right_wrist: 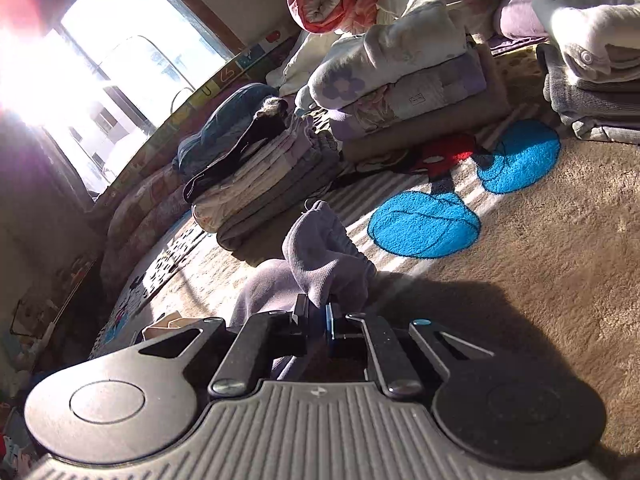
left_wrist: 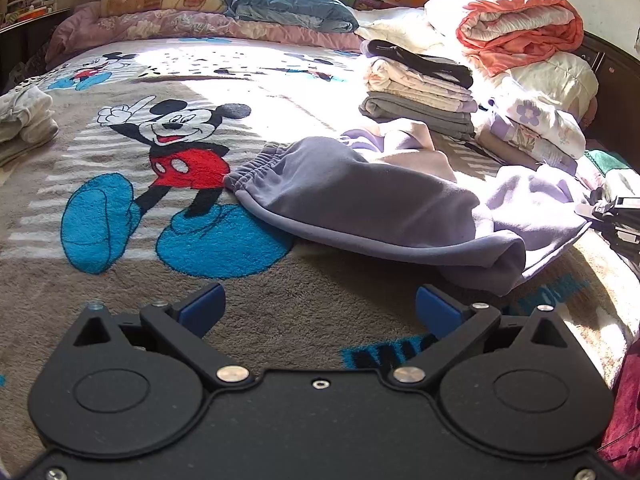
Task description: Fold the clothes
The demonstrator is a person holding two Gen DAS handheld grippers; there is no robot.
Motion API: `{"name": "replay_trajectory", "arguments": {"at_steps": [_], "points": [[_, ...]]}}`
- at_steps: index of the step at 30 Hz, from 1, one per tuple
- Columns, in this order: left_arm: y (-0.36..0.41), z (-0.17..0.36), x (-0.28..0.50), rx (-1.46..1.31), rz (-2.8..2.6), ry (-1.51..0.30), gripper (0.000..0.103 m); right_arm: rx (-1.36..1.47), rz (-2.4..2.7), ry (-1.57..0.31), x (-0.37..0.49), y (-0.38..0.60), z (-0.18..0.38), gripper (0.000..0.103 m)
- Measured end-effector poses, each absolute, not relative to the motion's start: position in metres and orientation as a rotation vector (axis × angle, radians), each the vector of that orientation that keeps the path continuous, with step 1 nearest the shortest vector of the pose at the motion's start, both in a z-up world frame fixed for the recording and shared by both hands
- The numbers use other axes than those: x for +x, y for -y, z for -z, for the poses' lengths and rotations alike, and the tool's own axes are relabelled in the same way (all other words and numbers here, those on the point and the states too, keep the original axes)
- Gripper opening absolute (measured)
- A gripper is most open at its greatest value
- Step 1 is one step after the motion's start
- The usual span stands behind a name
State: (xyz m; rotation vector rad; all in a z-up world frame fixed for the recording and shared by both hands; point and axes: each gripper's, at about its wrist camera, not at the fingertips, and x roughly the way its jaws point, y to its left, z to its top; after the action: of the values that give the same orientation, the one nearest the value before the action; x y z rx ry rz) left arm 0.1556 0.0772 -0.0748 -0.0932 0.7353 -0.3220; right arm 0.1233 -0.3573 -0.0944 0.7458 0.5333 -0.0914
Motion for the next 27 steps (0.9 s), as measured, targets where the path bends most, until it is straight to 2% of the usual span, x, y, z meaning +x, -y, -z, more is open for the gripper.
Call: {"name": "replay_trajectory", "arguments": {"at_steps": [3, 5, 7, 11, 13, 14, 15, 22, 27], "points": [[-0.077, 0.076, 0.158, -0.105, 0.322, -0.742, 0.102, 0.779, 0.132, -0.593, 0.116, 0.361, 0.115, 0.011], [-0.077, 0.077, 0.159, -0.118, 0.325, -0.745, 0.102, 0.802, 0.156, -0.607, 0.109, 0.364, 0.126, 0.025], [-0.077, 0.077, 0.160, -0.138, 0.329, -0.748, 0.102, 0.826, 0.163, -0.600, 0.101, 0.367, 0.133, 0.033], [-0.079, 0.078, 0.167, -0.221, 0.337, -0.764, 0.102, 0.830, 0.171, -0.571, 0.089, 0.370, 0.135, 0.034], [-0.082, 0.079, 0.172, -0.289, 0.343, -0.771, 0.102, 0.788, 0.172, -0.548, 0.083, 0.367, 0.130, 0.041], [-0.084, 0.081, 0.176, -0.343, 0.346, -0.776, 0.102, 0.759, 0.169, -0.532, 0.081, 0.365, 0.126, 0.047], [-0.086, 0.083, 0.180, -0.385, 0.341, -0.781, 0.102, 0.727, 0.166, -0.516, 0.078, 0.362, 0.122, 0.048], [-0.090, 0.098, 0.202, -0.602, 0.288, -0.789, 0.102, 0.378, 0.019, -0.409, 0.063, 0.312, 0.082, 0.048], [-0.105, 0.093, 0.206, -0.708, 0.197, -0.760, 0.102, -0.046, -0.254, -0.366, 0.071, 0.211, 0.046, 0.052]]}}
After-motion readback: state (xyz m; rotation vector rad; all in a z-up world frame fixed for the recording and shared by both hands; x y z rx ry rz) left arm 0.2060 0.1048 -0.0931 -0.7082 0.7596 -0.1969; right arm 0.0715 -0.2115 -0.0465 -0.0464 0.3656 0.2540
